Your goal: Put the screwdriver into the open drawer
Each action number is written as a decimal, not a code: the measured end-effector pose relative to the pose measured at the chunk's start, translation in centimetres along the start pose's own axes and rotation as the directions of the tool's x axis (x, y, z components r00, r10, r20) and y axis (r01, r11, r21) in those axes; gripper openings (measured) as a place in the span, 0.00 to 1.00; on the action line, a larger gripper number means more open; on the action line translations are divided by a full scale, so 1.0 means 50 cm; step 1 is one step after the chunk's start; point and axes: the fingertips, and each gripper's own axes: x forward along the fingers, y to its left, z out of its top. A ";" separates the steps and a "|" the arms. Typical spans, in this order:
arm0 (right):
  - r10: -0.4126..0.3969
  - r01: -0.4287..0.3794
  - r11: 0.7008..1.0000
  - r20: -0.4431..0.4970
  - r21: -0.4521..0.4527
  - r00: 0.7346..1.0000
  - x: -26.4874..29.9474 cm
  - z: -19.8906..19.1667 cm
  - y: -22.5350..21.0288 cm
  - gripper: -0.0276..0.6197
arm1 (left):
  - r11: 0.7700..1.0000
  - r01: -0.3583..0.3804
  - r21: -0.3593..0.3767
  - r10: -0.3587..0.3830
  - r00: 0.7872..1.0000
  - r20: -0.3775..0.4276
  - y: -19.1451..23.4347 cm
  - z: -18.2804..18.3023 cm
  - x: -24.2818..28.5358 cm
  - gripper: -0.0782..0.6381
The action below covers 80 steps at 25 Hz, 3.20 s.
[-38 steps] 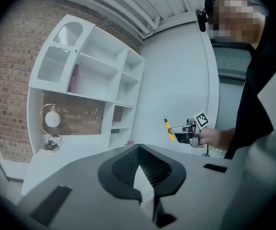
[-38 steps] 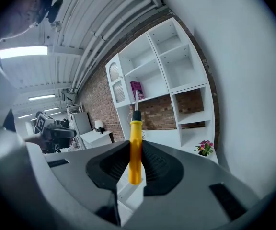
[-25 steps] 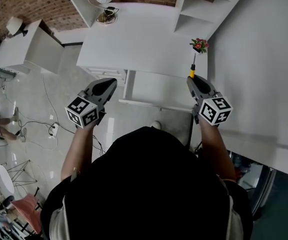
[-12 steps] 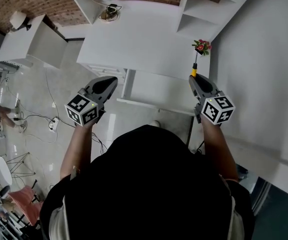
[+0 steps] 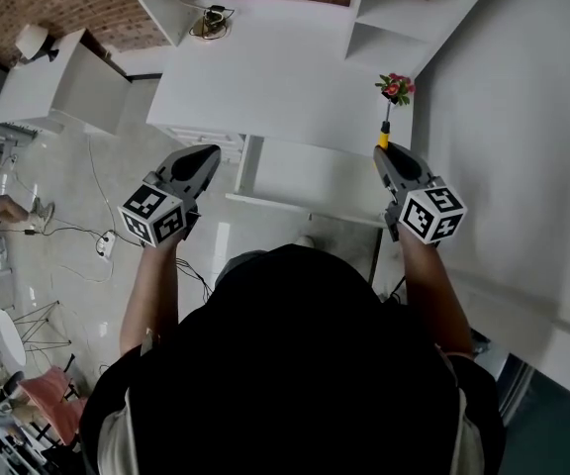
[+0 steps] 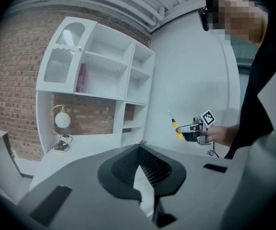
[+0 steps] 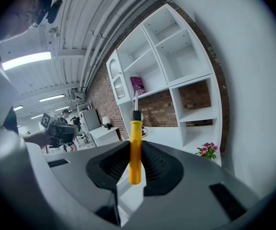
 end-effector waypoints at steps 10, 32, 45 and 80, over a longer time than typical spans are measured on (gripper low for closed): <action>0.011 -0.011 1.000 0.004 -0.013 1.000 -0.001 0.006 0.004 0.17 | 1.000 -0.010 -0.004 0.010 1.000 0.017 -0.009 -0.002 -0.005 0.13; -0.038 0.038 0.999 0.022 -0.012 0.999 0.007 0.034 -0.034 0.17 | 0.999 0.036 -0.010 -0.036 0.999 0.015 0.011 -0.002 0.065 0.13; -0.045 0.045 0.999 -0.007 0.009 0.999 0.082 0.038 -0.073 0.17 | 0.999 0.040 -0.032 -0.040 0.999 -0.010 0.082 -0.004 0.124 0.13; -0.033 0.037 0.999 -0.122 0.031 0.992 0.290 -0.020 -0.160 0.17 | 0.996 0.054 -0.067 -0.060 0.994 -0.086 0.238 -0.028 0.255 0.13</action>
